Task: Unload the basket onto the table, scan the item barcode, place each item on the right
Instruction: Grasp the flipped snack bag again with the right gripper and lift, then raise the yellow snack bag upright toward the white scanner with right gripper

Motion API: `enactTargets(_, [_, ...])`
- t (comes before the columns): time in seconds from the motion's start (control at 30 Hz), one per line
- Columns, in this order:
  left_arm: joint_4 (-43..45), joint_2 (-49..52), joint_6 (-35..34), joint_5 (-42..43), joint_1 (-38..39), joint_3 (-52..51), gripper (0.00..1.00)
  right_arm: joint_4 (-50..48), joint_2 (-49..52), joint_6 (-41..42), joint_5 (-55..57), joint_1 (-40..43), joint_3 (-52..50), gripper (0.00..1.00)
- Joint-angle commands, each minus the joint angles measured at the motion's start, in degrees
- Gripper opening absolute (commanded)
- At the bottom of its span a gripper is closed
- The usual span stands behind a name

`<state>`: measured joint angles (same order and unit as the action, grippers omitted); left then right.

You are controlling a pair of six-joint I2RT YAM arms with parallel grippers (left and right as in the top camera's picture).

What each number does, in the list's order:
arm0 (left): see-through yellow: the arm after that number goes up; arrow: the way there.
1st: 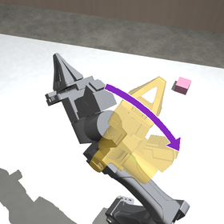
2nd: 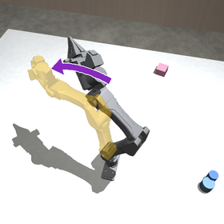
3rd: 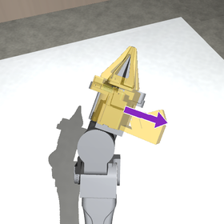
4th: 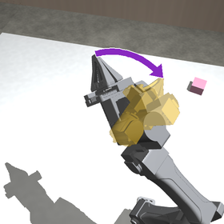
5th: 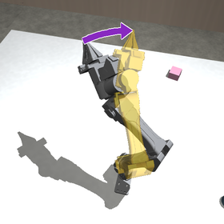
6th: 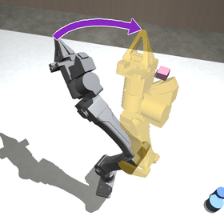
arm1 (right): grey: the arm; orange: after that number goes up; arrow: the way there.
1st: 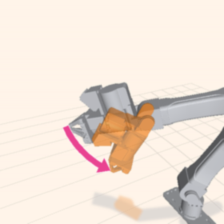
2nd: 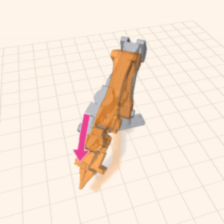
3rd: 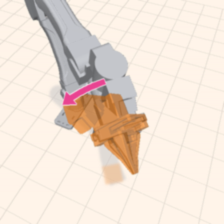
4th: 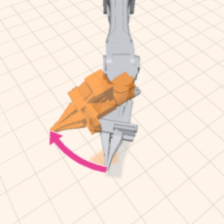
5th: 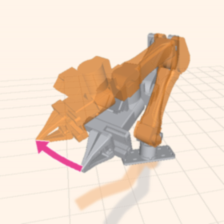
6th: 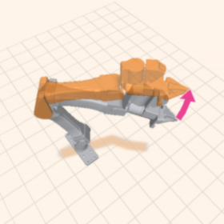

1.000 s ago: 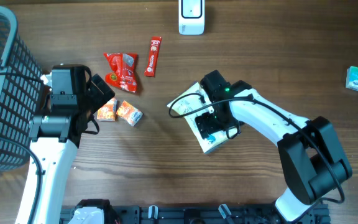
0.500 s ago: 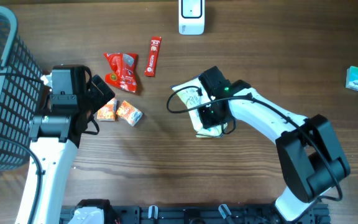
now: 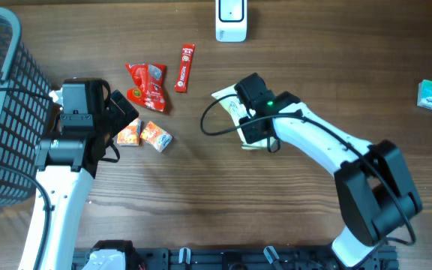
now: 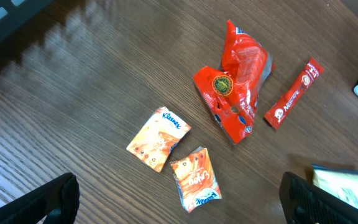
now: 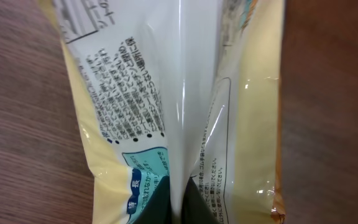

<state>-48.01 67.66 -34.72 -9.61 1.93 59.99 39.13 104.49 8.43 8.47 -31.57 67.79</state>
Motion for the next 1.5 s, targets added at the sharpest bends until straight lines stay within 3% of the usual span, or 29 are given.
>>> enactTargets(0.0, [0.22, -0.04, 0.87, -0.31, 0.09, 0.33, 1.0, -2.95, -5.99, -7.1, 11.56, -3.74, 2.49, 0.04])
enactTargets(0.23, [0.2, -0.04, 0.87, -0.31, 0.09, 0.33, 1.0, -8.9, -10.12, -11.32, 23.26, -9.46, 2.49, 0.04])
enactTargets(0.33, [0.2, -0.04, 0.87, -0.31, 0.09, 0.33, 1.0, -9.73, -11.93, -14.93, 24.15, -11.8, 2.49, 0.04])
enactTargets(0.57, [0.2, -0.04, 0.87, -0.31, 0.09, 0.33, 1.0, -9.55, -14.21, -14.01, 24.06, -14.21, 2.49, 0.04])
enactTargets(1.03, [0.61, -0.04, 0.87, 2.71, 0.09, 0.33, 1.0, -4.63, -19.3, -14.49, -2.14, -13.99, -0.31, 0.04])
enactTargets(1.2, [0.61, -0.04, 0.87, 3.19, 0.09, 0.33, 1.0, -6.23, -19.15, -14.47, -2.49, -13.86, -8.48, 0.04])
enactTargets(1.37, [0.59, -0.04, 0.87, 3.19, 0.09, 0.33, 1.0, -14.14, -18.56, -12.7, 0.15, -12.57, -17.86, 0.05])
enactTargets(1.4, [0.59, -0.04, 0.87, 3.19, 0.09, 0.33, 1.0, -14.84, -18.53, -12.48, 0.55, -12.2, -18.71, 0.22])
enactTargets(1.43, [0.59, -0.04, 0.87, 3.19, 0.09, 0.33, 1.0, -15.17, -18.53, -12.74, 0.55, -11.82, -19.1, 0.6])
enactTargets(1.47, [0.59, -0.04, 0.87, 3.19, 0.09, 0.33, 1.0, -15.76, -18.53, -12.96, 0.5, -11.26, -19.17, 0.92])
